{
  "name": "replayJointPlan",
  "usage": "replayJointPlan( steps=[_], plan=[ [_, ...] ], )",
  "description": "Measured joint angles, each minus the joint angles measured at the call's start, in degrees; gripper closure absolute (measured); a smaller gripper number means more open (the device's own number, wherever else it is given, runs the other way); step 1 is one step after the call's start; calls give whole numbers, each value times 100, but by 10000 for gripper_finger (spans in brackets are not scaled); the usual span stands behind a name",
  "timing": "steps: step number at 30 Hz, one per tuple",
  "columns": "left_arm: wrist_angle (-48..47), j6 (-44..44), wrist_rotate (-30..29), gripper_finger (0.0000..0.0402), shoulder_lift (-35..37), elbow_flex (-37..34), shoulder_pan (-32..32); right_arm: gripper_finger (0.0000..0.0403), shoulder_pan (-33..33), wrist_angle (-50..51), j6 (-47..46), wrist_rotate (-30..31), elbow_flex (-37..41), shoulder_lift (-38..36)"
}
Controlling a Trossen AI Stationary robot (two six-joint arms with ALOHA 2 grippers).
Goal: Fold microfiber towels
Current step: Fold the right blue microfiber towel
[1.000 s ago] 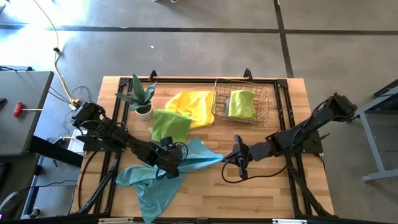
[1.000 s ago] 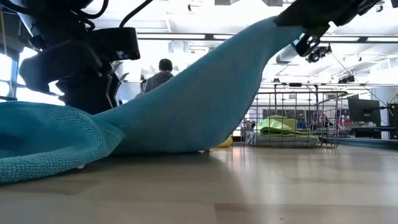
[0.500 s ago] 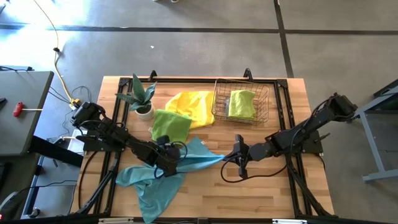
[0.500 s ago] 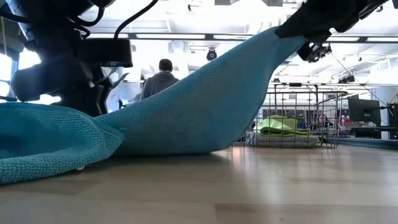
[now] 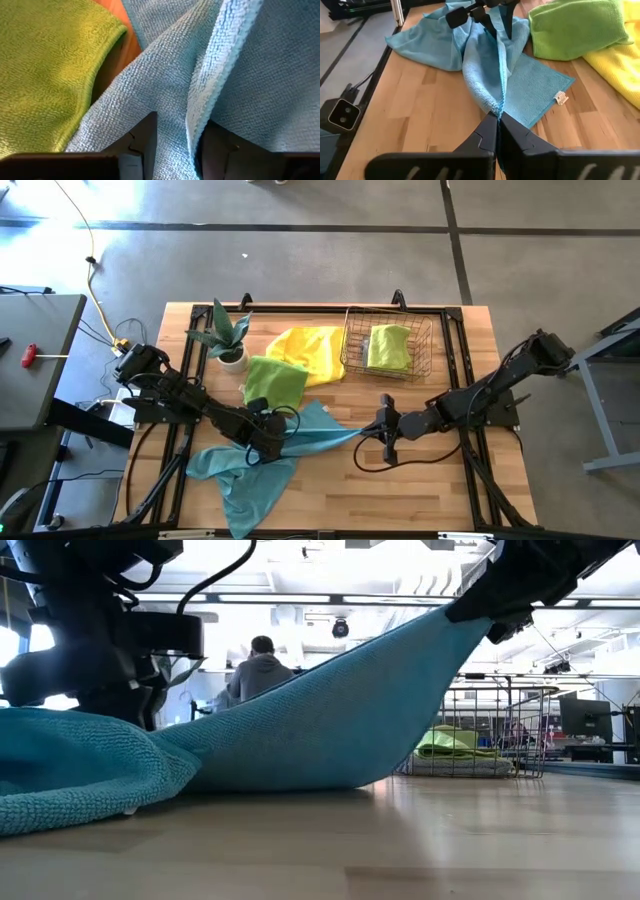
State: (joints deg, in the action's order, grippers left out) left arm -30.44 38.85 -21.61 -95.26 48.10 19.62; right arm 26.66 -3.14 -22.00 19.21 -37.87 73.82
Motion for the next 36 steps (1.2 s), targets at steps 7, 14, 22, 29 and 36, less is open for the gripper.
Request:
replayJointPlan(
  steps=[7,14,22,29,36],
  plan=[
    [25,0,329,362,76,0,-2,403,-1,246,0,376,0,0],
    [-123,-51,609,395,456,141,-2,403,-1,357,388,714,0,0],
    [-1118,-195,457,401,881,876,-4,403,1,690,844,769,-268,-81],
    [-2189,-690,223,401,951,1937,-4,403,80,2917,1062,1389,-1681,-89],
    [-3438,-1133,-363,401,951,3177,-4,403,84,4546,907,1750,-2700,-63]
  ],
)
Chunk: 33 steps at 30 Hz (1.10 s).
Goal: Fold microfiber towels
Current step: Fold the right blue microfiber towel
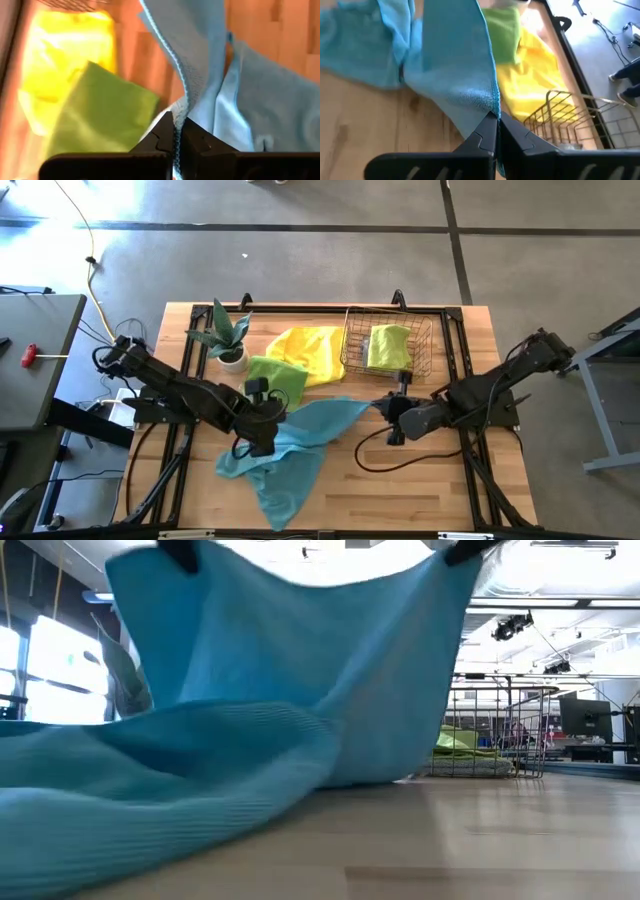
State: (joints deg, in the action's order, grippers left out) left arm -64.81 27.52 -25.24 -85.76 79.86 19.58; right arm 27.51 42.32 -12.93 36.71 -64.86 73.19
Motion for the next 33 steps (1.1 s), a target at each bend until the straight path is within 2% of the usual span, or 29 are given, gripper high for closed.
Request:
replayJointPlan(
  steps=[3,6,13,18,23,27,33],
  plan=[
    [-583,138,-166,401,0,453,59,403,4,-53,233,-2,-264,0],
    [-1166,462,-162,401,0,734,219,403,15,-588,609,-46,-365,0],
    [-2492,1645,-252,401,-2,1037,755,403,13,-1616,1802,2,-378,2],
    [-2520,1919,-266,402,26,1070,1110,403,-161,-2485,2345,-17,-378,100],
    [-2520,2127,-215,402,37,1081,1413,403,-405,-3342,2954,-550,-378,412],
    [-2521,2342,274,402,40,1113,1687,403,-553,-3961,3100,-996,-378,664],
    [-2520,2962,1544,402,39,1246,2181,403,-616,-4959,3100,-2178,-378,1022]
  ],
)
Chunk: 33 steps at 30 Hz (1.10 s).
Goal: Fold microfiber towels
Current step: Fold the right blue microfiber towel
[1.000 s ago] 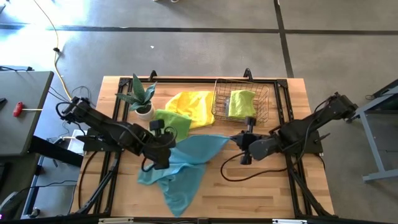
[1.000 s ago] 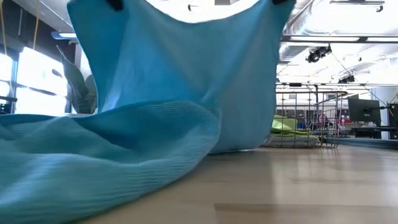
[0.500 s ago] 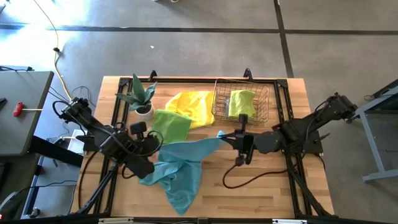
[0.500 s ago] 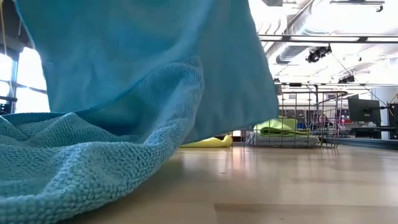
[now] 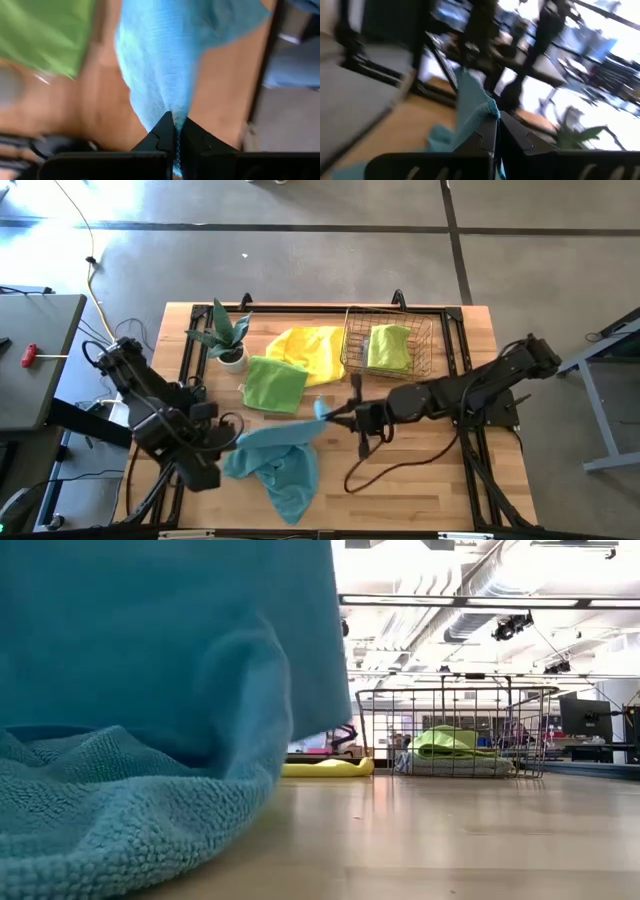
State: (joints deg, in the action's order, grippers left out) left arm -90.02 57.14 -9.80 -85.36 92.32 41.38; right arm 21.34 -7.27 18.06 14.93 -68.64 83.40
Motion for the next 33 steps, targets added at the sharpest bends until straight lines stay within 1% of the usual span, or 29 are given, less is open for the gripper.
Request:
replayJointPlan(
  steps=[4,9,12,15,18,20,22,24,26,28,29,31,33],
  plan=[
    [7,544,740,401,2,136,342,403,-3,-875,101,-679,0,230],
    [188,975,1502,401,2,340,682,403,-69,-1836,367,-1248,0,506],
    [484,937,1671,401,2,532,841,403,-132,-2361,341,-1581,1,675],
    [756,586,1552,401,4,733,943,403,-197,-2837,194,-1961,1,835],
    [941,-52,1065,401,2,936,1023,403,-227,-3129,1,-2259,1,897],
    [992,-602,623,401,2,1028,1049,403,-223,-3142,127,-2222,2,822],
    [993,-1188,133,401,2,1090,1049,403,-197,-3101,506,-2002,2,604],
    [995,-1746,-410,401,2,1144,1047,403,-129,-3048,977,-1617,2,272],
    [999,-2307,-1013,401,2,1195,1039,403,-65,-2786,1388,-1142,2,-96],
    [999,-2877,-1663,401,2,1238,1037,403,-19,-2504,1529,-784,2,-391],
    [1003,-3179,-2033,401,2,1255,1039,403,-9,-2397,1475,-698,2,-525],
    [1099,-3693,-2963,401,2,1271,1045,403,18,-2377,1142,-654,2,-732],
    [1234,-4018,-3815,401,2,1271,1028,403,69,-2246,868,-629,2,-917]
  ],
)
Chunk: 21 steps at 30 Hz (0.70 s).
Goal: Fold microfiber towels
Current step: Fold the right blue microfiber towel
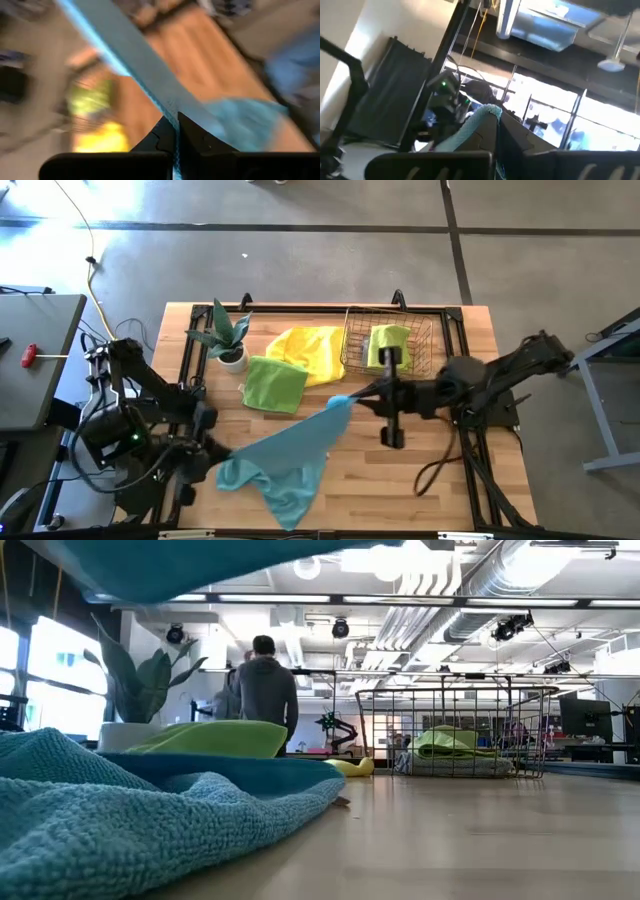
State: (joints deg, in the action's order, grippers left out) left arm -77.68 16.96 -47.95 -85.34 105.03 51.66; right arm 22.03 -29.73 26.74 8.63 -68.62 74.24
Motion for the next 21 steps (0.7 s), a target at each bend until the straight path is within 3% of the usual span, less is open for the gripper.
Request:
replayJointPlan(
  steps=[2,4,13,17,21],
  plan=[
    [185,-192,-478,401,0,0,-104,403,55,457,-257,98,-2,-191],
    [324,-214,-491,401,0,0,-256,403,132,1188,-539,289,-2,-404],
    [472,514,473,401,-272,-4,-1222,403,552,4543,-2445,1096,-2,-883],
    [475,387,1247,401,-681,-4,-1807,403,736,5795,-3392,1284,-2,-848],
    [471,75,1595,401,-1186,-7,-2349,403,897,6927,-4324,1687,-2,-830]
  ],
)
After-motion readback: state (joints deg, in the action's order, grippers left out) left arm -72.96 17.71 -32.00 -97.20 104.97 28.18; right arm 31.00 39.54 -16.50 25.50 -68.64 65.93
